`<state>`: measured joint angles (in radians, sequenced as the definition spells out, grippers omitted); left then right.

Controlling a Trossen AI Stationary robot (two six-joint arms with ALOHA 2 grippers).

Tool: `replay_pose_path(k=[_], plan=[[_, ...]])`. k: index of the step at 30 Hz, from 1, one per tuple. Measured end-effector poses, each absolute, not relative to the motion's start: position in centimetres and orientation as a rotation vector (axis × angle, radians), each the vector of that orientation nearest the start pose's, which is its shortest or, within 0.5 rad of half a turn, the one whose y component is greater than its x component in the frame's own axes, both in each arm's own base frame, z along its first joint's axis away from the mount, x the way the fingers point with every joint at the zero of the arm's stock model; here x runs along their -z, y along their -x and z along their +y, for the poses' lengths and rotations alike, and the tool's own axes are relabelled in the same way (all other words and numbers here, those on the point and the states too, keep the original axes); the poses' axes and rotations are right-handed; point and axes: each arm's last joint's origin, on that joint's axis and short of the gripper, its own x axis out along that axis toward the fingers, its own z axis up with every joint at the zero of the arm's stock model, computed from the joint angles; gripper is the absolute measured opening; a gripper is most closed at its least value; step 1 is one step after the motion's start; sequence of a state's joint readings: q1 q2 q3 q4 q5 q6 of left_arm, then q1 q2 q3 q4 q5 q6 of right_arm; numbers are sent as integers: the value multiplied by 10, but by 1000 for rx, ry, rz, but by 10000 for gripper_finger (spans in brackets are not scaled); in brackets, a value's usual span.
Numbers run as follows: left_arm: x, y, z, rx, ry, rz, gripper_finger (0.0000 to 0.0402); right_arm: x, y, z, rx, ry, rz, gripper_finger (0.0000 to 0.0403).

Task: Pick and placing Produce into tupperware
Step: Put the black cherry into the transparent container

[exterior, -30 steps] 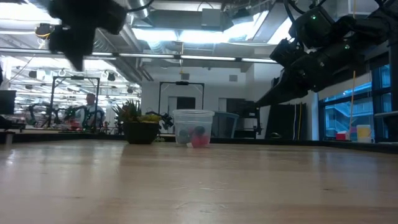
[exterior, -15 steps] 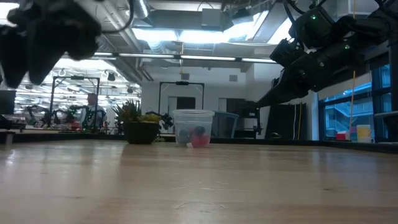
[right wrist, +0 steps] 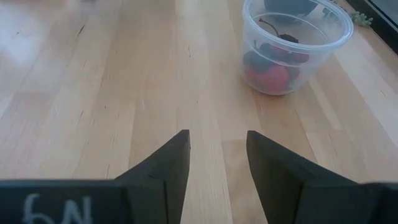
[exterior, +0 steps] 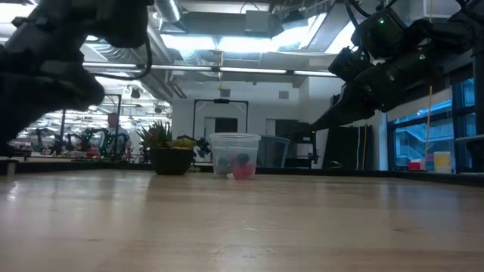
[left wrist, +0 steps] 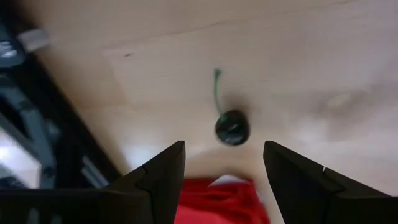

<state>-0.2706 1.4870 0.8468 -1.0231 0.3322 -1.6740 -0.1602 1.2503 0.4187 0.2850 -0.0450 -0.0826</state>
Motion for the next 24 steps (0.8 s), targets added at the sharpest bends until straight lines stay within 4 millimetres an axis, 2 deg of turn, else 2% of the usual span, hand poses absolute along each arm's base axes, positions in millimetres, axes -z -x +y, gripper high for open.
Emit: replay_pose_path(k=[15, 24], plan=[[-135, -197, -61, -1013, 1327, 1610, 209, -163, -226, -35, 90, 24, 549, 161], [-124, -196, -62, -925, 1416, 1597, 209, -163, -226, -35, 90, 24, 549, 161]])
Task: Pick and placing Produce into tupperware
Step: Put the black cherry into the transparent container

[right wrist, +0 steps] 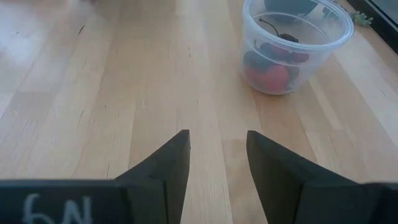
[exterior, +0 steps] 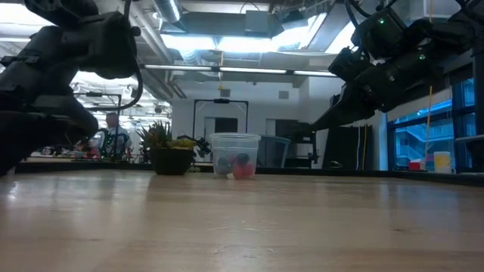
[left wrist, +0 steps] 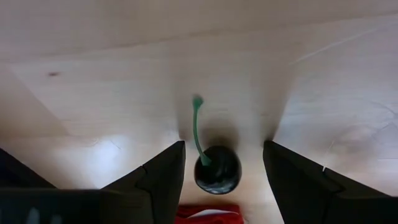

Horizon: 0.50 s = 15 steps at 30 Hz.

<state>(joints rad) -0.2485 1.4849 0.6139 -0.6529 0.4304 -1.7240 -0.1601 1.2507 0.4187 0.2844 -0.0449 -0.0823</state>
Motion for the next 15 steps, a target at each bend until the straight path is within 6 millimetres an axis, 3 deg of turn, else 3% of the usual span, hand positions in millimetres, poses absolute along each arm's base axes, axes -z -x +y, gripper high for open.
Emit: replay_pose_path(k=[15], plan=[[-122, -194, -63, -925, 1421, 1627, 177, -163, -226, -35, 90, 25, 550, 161]])
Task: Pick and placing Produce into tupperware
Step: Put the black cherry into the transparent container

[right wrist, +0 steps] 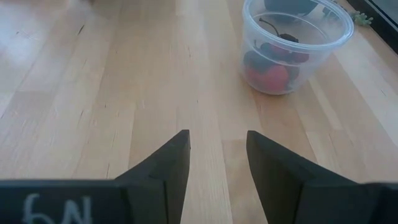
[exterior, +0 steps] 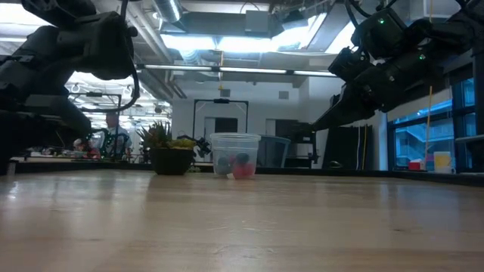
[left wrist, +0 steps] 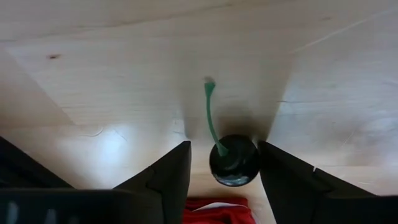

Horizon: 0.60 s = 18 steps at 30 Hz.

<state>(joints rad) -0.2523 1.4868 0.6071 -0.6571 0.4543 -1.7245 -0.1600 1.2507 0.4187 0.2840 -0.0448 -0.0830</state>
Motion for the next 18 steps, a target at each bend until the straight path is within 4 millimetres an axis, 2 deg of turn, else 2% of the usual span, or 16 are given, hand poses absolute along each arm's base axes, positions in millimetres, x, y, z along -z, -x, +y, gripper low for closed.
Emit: replay_pose_path(k=[12, 18], plan=[[-123, -195, -63, -874, 1375, 1626, 104, -163, -226, -35, 90, 25, 549, 161], [-122, -195, -58, -748, 1345, 1685, 107, -163, -226, -35, 90, 25, 549, 161]])
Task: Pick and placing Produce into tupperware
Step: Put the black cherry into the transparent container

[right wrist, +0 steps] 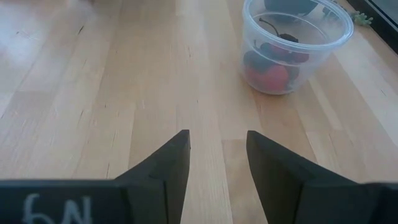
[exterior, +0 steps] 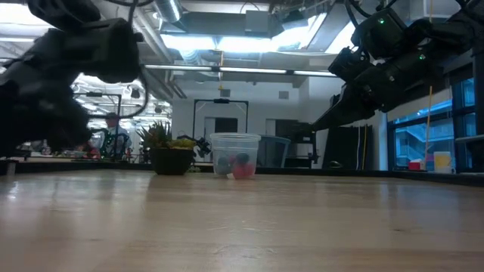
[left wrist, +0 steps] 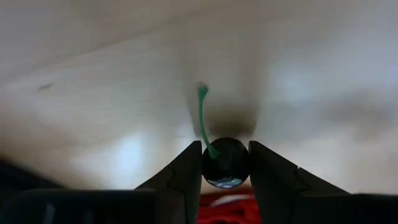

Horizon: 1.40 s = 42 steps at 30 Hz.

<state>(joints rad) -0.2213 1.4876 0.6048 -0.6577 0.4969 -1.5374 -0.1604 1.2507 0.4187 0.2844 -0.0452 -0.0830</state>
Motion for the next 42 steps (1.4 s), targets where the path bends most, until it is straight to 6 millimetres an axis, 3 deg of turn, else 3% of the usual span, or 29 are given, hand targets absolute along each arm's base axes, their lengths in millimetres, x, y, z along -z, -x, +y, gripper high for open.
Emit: replay_pose_path(k=[4, 7, 11, 16, 20, 26, 34, 42], plan=[[-125, -208, -52, -460, 1369, 1663, 107, -163, -226, -35, 90, 25, 549, 161], [-130, -226, -44, -181, 1386, 1531, 100, -163, -226, -35, 90, 24, 548, 161], [-144, -253, -24, 103, 1337, 1223, 104, -163, -226, -35, 90, 24, 549, 161], [-165, -275, 9, 264, 1132, 803, 110, -163, -226, -35, 90, 23, 549, 161], [-177, -282, 38, 215, 908, 580, 103, -163, -226, -35, 91, 23, 548, 161], [-202, -296, 61, 98, 580, 434, 110, -163, -226, -35, 91, 22, 548, 161], [-231, -305, 84, -262, 410, 575, 104, -163, -226, -35, 91, 22, 547, 161], [-235, -303, 97, -351, 388, 637, 104, -163, -226, -35, 91, 23, 547, 161]])
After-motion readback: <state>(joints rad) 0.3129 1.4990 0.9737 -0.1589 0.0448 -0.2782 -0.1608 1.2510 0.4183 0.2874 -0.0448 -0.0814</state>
